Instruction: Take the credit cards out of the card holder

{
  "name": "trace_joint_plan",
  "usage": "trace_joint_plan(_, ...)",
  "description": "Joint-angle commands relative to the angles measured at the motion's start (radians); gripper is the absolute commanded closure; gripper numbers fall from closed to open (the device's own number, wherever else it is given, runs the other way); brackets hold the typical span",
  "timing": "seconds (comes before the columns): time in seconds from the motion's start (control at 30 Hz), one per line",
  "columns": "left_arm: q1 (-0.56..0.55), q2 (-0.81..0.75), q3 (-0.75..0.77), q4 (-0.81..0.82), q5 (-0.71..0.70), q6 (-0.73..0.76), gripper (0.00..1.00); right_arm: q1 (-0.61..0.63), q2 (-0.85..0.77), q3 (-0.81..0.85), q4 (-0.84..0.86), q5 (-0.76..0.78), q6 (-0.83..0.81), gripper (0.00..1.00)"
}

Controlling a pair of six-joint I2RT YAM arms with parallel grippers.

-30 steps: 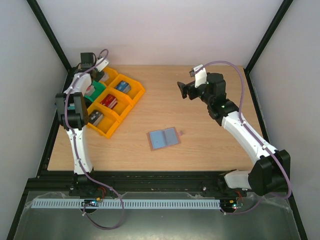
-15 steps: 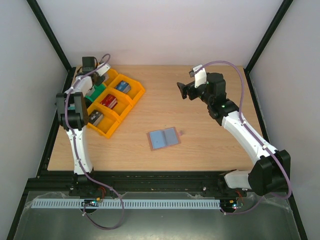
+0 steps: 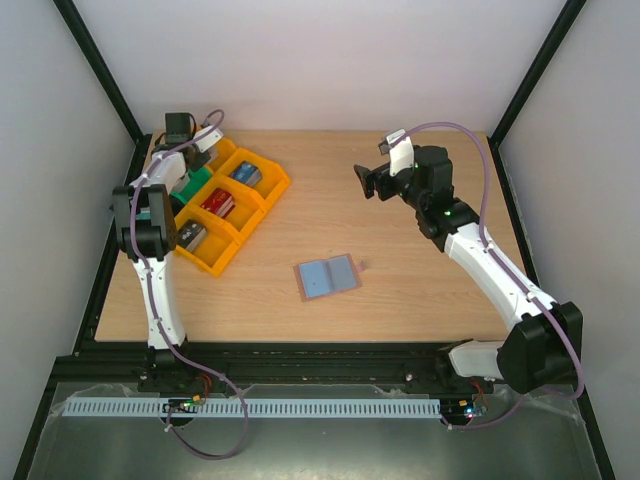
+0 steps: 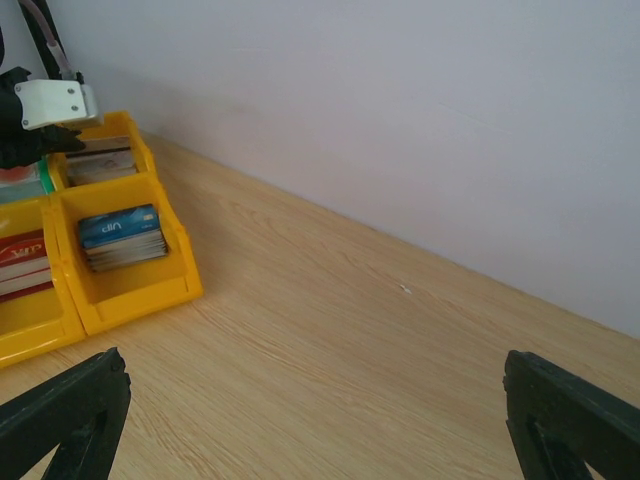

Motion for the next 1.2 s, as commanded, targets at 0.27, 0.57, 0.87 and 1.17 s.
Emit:
trace_joint_plan(0.27, 0.002, -0.032, -0.002, -0.055, 0.041, 0.022, 0.51, -0.003, -0.021, 0.04, -0.025, -0.009, -0.009, 0.01)
trace_joint_plan(0.57, 0.004, -0.001, 0.098, -0.097, 0.084, -0.054, 0.23, -0.003, -0.032, 0.055, -0.04, -0.014, -0.006, 0.01)
trace_joint_plan(0.87, -0.004, -0.144, 0.172, -0.198, 0.243, -0.194, 0.19, -0.004, 0.008, 0.133, -0.061, 0.004, 0.17, 0.01)
trace_joint_plan(1.17, -0.073, -0.59, -0.101, -0.34, 0.51, -0.556, 0.12, 0.017, 0.095, 0.176, -0.081, -0.295, 0.493, 0.01)
